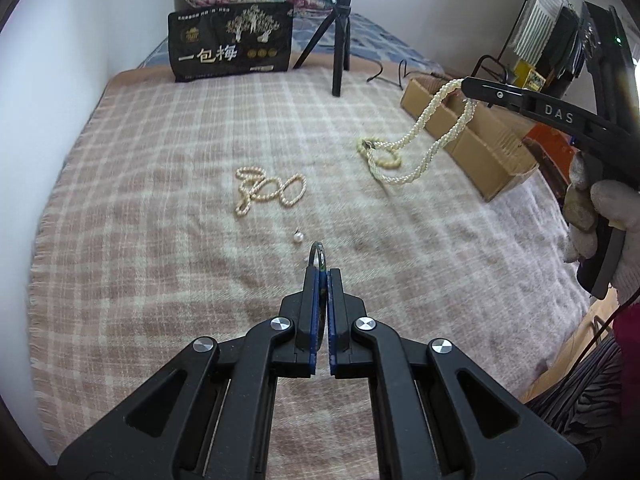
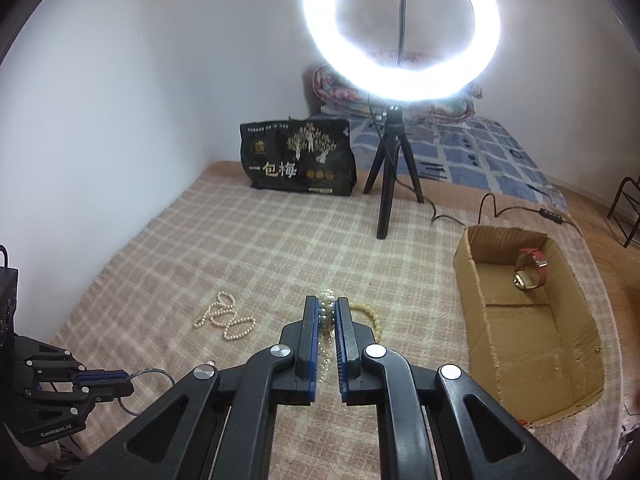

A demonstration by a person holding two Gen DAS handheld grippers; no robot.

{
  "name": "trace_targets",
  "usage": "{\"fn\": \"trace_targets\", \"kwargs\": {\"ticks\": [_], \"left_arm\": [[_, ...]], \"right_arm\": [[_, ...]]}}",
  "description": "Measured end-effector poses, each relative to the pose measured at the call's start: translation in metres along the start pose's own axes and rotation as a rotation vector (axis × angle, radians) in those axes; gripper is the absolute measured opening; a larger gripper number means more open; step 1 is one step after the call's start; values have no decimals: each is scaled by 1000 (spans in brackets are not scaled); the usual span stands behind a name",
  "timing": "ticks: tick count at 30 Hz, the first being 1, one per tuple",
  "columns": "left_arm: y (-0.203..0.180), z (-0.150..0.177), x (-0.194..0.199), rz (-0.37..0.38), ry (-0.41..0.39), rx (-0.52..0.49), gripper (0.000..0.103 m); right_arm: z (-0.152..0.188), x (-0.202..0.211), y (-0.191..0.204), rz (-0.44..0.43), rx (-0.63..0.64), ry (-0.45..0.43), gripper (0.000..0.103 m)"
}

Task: Organize jewelry
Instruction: 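Lift the blue bangle with the left tool while the right tool lifts the pearl necklace, then carry the bangle in the left tool while the right tool lowers the necklace into the box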

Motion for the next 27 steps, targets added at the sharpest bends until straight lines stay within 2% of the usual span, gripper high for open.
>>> {"fn": "trace_targets", "kwargs": {"ticks": [13,27], "left_arm": [[-31,-10,13,63,-33,-17,1],[-103,-42,18,163,-86,-72,1]], "right_arm": [[-13,68,-27,40,-56,-126,5],[-16,113,-80,118,-130,-198,5]]}}
Point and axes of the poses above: each gripper's, at about its wrist camera, not at the fingertips, and x roughly against the way its jaws point, y to its left, z to its underside, the point moved 1 cm from there along -x, roughly the way its jaws point, and after that the axes turned 12 degrees about x, right-handed, at the moved point
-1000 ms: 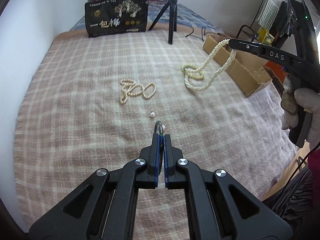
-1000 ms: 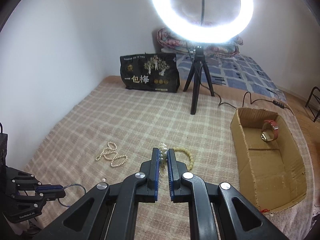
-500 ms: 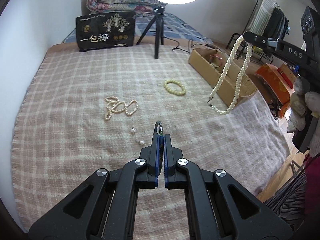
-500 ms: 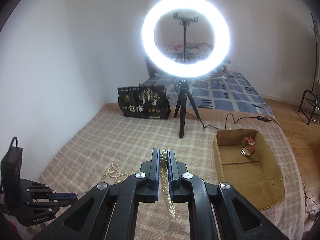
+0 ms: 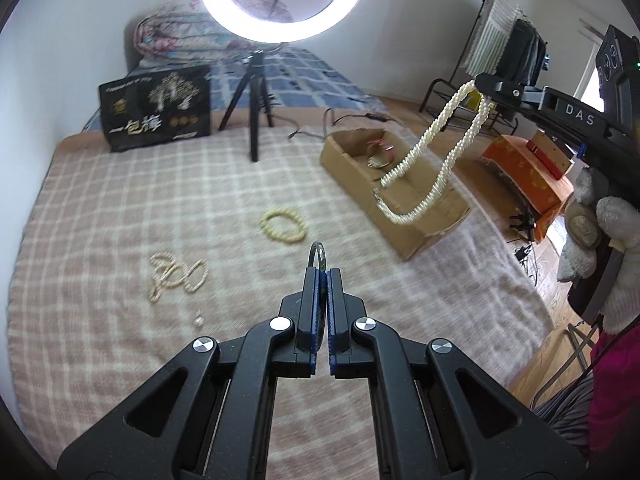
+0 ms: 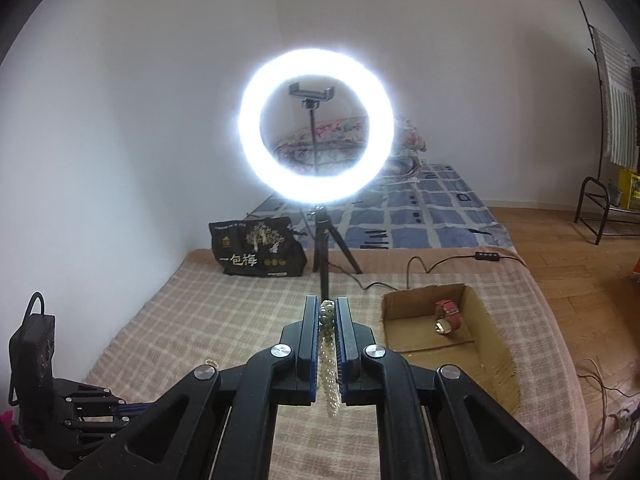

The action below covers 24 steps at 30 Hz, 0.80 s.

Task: Organize jewelry
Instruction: 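Carry the bangle in the left tool while the right tool lowers the necklace into the box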

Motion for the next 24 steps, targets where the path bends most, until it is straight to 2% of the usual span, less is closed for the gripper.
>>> {"fn": "trace_targets", "kwargs": {"ticks": [6,15,24], "left_arm": [[-30,-15,-16,41,-1,-21,1],[-74,-49,-46,80,-20,-76,1],[-98,-87,-92,127,-19,-57,1]], "right_arm": [[-2,6,-34,44,-23,-1,5],[13,2,-88,115,-76,30,5],[32,-7,-122,134,-107,72,5]]}}
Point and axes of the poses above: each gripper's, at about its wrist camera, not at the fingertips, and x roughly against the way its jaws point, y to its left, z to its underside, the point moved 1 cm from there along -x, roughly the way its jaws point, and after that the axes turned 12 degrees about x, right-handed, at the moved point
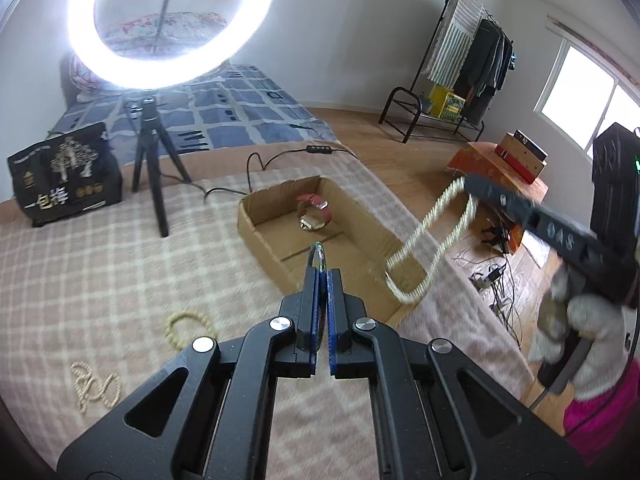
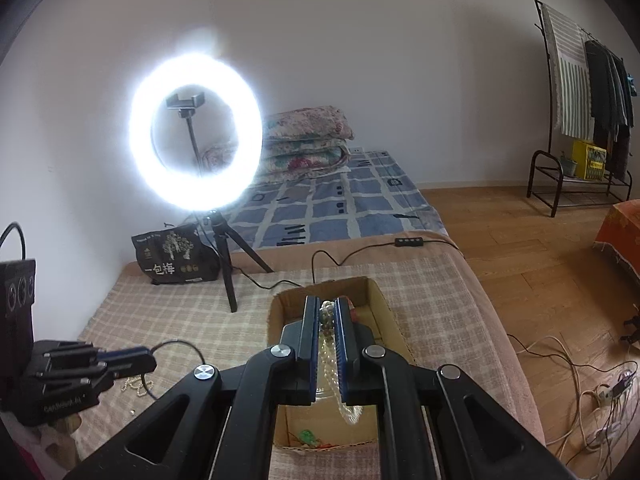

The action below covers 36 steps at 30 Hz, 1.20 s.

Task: Organize jewelry
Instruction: 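Carry the bangle in the left tool while the right tool lowers the necklace into the box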

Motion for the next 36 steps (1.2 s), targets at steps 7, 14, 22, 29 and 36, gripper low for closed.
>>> {"fn": "trace_targets", "kwargs": {"ticks": [7,14,22,29,36], "left_arm": [[-6,-21,-43,-5,4,38,1],[-6,-38,-88,-17,28,53,1],[-2,-42,-133,-53,70,57,1],[3,-40,-156,-88,89,63,1],[3,-41,-162,-116,76,34,1]], "right_arm": [[12,-20,-13,-13,-12,43,5],[20,-41,-18,-36,-32,78,5],[37,-65,-25,-59,-57,137,5],[56,-81,-35,-83,-96,189,5],[67,-88,-30,-107,-63,232,6]]}}
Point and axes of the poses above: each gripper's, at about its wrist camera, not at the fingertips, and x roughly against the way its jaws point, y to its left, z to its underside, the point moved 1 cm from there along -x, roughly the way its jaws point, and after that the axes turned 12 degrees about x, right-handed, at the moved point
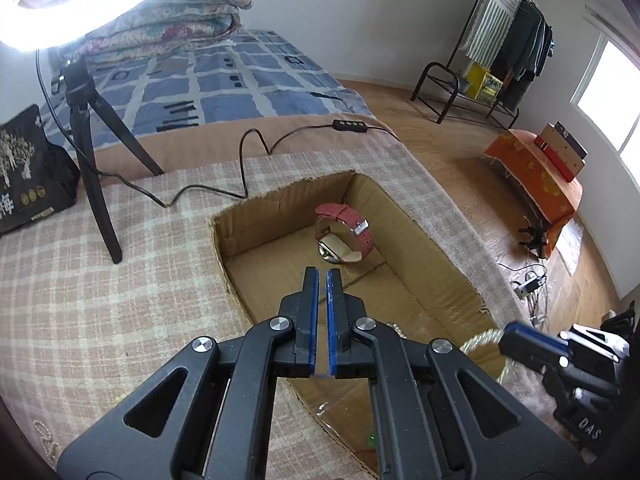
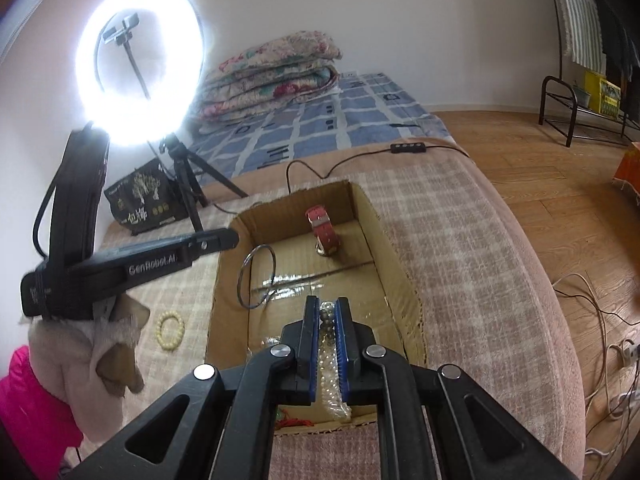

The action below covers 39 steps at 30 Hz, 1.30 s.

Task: Organize jewelry
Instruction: 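Carry the bangle in the left tool while the right tool lowers the necklace into the box, then open both tools and move them back over the remaining jewelry on the blanket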

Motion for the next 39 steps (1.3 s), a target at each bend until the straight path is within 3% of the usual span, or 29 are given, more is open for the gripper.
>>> {"fn": "trace_targets", "kwargs": {"ticks": [3,4,5,6,8,9,10,11,14,22,39], "left_arm": [[-2,-1,-1,-9,8,-11,1],[-2,-2,-1,-12,9,-14,2],[-3,-1,0,-17,8,-21,9],[-3,-1,1,-21,6,-24,17],[-4,0,5,-26,-9,-31,54],[-4,0,9,-33,-32,-31,59],[-4,1,12,-39,-47,-30,65],[-5,0,15,-44,-56,-32,69],[-6,0,18,-46,-51,-43,76],[-7,6,31,-69,-44,-75,80],[21,11,103,-76,-106,-47,80]], "right_arm": [[3,-3,4,-11,21,21,8],[5,-4,6,-11,31,29,15],[6,-4,8,-11,41,36,27],[6,-5,9,-11,47,40,32],[8,-6,13,-2,63,53,47],[9,-5,14,11,71,59,54],[10,-4,15,21,74,61,70],[10,-3,16,32,76,59,78],[12,-1,19,42,91,69,88],[16,5,28,100,126,73,100],[11,42,51,123,99,-13,100]]}}
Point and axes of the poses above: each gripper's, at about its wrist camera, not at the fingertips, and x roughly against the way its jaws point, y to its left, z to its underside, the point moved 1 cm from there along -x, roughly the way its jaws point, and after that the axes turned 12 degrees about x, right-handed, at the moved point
